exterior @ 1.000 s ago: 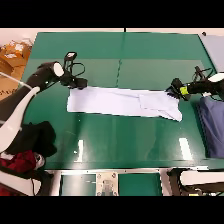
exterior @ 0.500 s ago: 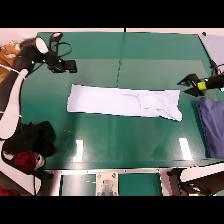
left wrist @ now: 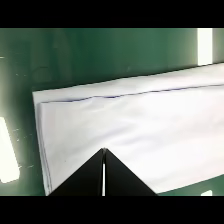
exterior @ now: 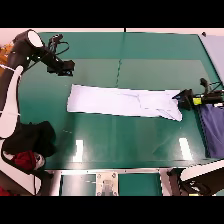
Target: Fold the shirts.
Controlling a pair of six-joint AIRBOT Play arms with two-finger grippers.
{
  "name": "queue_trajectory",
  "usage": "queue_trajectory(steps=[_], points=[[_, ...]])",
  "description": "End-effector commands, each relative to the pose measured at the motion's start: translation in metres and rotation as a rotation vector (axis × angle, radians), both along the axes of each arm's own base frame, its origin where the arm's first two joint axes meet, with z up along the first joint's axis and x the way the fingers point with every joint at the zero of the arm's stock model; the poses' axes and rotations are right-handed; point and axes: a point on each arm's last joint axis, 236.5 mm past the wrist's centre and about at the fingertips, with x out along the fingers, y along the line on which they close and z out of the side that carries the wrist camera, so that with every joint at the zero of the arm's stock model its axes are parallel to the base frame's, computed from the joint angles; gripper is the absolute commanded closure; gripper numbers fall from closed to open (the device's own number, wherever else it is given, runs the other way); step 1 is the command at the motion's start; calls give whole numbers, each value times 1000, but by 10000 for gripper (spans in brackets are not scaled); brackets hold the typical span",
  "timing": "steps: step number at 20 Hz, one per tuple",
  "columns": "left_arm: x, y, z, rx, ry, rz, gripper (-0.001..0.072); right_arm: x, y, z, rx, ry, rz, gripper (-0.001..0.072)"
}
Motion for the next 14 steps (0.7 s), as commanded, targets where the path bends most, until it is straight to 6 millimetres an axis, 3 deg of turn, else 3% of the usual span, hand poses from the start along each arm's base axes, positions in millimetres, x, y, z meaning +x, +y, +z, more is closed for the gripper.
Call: queue_trajectory(steps=[1, 2, 5, 7, 9, 11, 14], points=[[-3, -10, 4, -45, 7, -15, 681, 9, 36, -6, 14, -23, 92, 181], [-2, -11, 5, -48, 4, -14, 681, 16, 44, 0, 1, -47, 123, 457], [-4, -20, 9, -90, 8, -20, 682, 35, 57, 32, -14, -120, 204, 695], [-5, -34, 8, -97, 4, -43, 682, 43, 62, 72, -29, -173, 239, 694], [-9, -69, -2, -103, -2, -93, 682, 45, 69, 117, -51, -224, 266, 695], [-20, -133, -25, -155, -7, -159, 682, 38, 84, 159, -65, -257, 298, 695], [-53, -253, -70, -298, 8, -249, 681, 29, 111, 203, -93, -321, 347, 695]])
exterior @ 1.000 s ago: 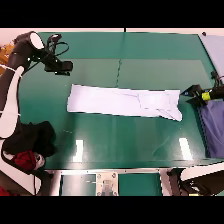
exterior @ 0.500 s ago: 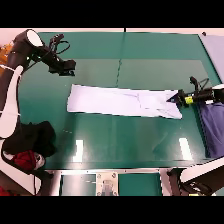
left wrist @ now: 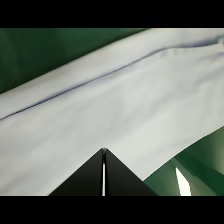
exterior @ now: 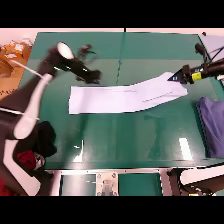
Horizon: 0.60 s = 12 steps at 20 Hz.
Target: Fold the shirts.
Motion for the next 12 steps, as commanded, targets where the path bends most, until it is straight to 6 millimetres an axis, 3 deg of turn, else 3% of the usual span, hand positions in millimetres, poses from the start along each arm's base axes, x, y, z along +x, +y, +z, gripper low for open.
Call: queue_trajectory(steps=[1, 3, 5, 9, 12], points=[[-34, -128, -38, -173, -8, -64, 681, -15, 32, 53, -17, -52, 51, 694], [-50, -179, -56, -233, -23, -57, 681, -22, 50, 66, -26, -81, 86, 695], [-61, -202, -73, -240, -28, -54, 681, -26, 60, 72, -27, -90, 103, 694], [-69, -211, -85, -274, 34, -31, 681, -27, 65, 72, -27, -91, 116, 694], [-74, -203, -77, -266, 56, -101, 681, -27, 65, 72, -30, -90, 115, 695]])
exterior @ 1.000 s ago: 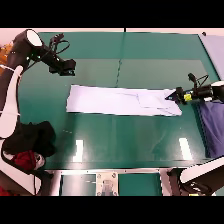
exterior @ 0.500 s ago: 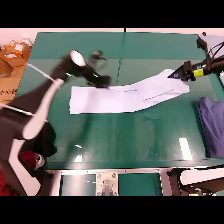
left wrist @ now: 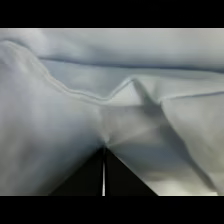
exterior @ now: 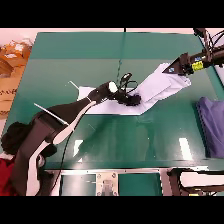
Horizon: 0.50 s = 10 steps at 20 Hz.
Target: Fold the shirts.
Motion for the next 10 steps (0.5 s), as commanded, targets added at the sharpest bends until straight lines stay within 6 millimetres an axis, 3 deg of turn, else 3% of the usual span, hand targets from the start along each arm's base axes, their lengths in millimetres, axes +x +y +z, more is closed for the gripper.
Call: queue_trajectory(steps=[1, 4, 7, 10], points=[[-7, 7, 10, -11, 35, -86, 682, -1, 4, 3, 3, -2, 4, 695], [22, 70, 45, 46, 44, -146, 682, -3, 16, 5, 22, 13, 14, 694], [58, 172, 90, 203, 18, -117, 682, -8, 51, 7, 32, 21, 62, 695], [74, 279, 129, 338, -6, -11, 682, -1, 107, 11, 53, -13, 69, 694]])
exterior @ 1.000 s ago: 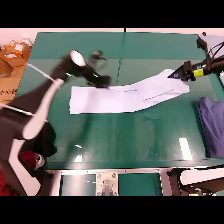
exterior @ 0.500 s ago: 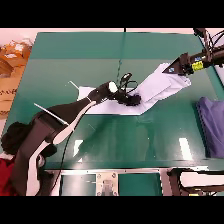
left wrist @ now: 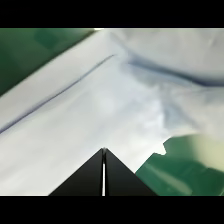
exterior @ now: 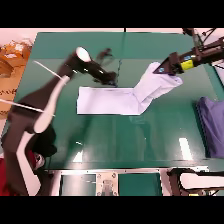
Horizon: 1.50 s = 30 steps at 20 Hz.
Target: Fold the shirts.
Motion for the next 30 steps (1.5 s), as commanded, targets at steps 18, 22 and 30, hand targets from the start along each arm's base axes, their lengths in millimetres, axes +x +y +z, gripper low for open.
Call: queue_trajectory(steps=[18, 22, 30], points=[[11, 294, 85, 375, -52, 408, 681, 69, 208, -88, 129, -122, -61, 696], [7, 294, 74, 379, -20, 402, 681, 76, 53, -122, -66, 19, -144, 696], [10, 294, 66, 376, -19, 410, 681, 15, 34, -236, 0, 347, -208, 154]])
